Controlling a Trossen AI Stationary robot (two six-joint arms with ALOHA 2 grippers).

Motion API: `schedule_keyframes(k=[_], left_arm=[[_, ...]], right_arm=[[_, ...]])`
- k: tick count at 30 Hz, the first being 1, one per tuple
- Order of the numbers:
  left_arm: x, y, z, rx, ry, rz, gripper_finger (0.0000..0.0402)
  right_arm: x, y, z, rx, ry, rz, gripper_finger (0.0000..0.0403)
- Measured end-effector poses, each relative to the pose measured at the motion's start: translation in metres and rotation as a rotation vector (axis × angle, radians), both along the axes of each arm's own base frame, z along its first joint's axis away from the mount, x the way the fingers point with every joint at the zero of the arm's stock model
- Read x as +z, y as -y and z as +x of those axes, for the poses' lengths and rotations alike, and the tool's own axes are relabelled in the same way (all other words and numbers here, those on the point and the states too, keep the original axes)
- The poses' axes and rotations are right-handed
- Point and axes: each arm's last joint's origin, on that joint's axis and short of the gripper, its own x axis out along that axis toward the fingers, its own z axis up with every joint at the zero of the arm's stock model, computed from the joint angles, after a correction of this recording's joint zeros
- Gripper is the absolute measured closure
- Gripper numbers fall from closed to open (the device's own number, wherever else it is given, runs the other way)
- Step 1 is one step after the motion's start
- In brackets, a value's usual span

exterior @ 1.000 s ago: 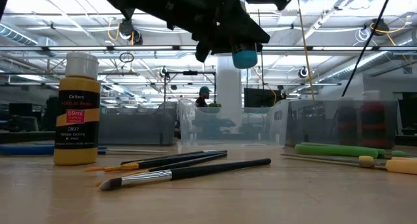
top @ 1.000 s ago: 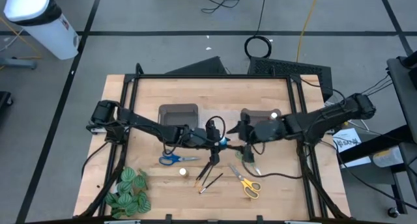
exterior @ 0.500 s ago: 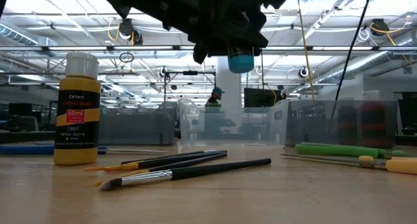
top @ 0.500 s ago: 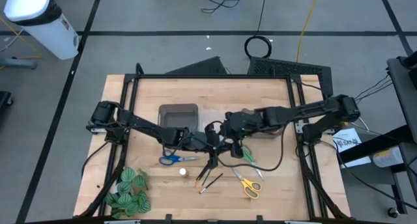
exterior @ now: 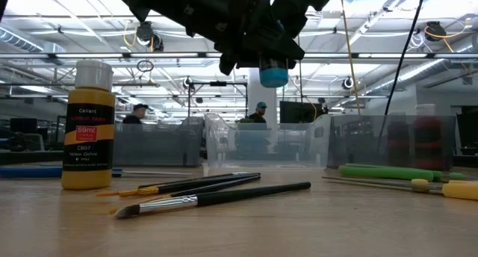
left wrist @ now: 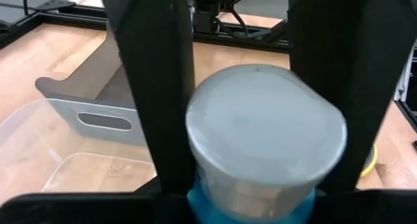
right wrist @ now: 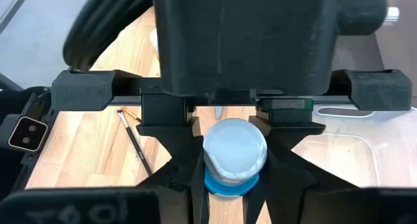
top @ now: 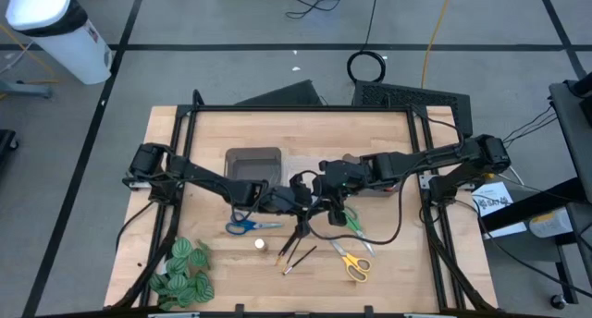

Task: Pick & Place Paint Supplies
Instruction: Put the blue paint bottle into the right black bin

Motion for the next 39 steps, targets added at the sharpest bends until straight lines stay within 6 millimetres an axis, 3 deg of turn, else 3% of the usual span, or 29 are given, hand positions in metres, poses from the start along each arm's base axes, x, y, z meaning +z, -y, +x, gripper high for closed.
schedule_keyframes(k=[6, 9, 15, 20, 28, 39], left_arm=[[0.001, -0.001, -0.001, 0.005, -0.006, 0.060, 0.0247], [0.011, -0.003, -0.006, 0.006, -0.013, 0.068, 0.0229], [0.043, -0.005, -0.021, 0.014, 0.037, 0.048, 0.0200], [0.053, -0.002, -0.027, 0.005, 0.058, 0.041, 0.0185], [0.050, -0.002, -0.026, 0.003, 0.047, 0.046, 0.0178], [0.051, -0.003, -0.025, 0.006, 0.049, 0.046, 0.0197]], right_arm=[[0.003, 0.001, -0.005, 0.013, -0.007, -0.030, 0.0298], [0.008, 0.002, -0.014, 0.008, -0.028, -0.032, 0.0298], [0.016, 0.003, -0.046, -0.035, -0.028, -0.024, 0.0298], [0.019, 0.013, -0.081, -0.192, 0.016, -0.090, 0.0298], [-0.006, 0.033, -0.127, -0.418, 0.045, -0.133, 0.0298], [-0.056, 0.067, -0.140, -0.613, 0.021, -0.142, 0.0298]])
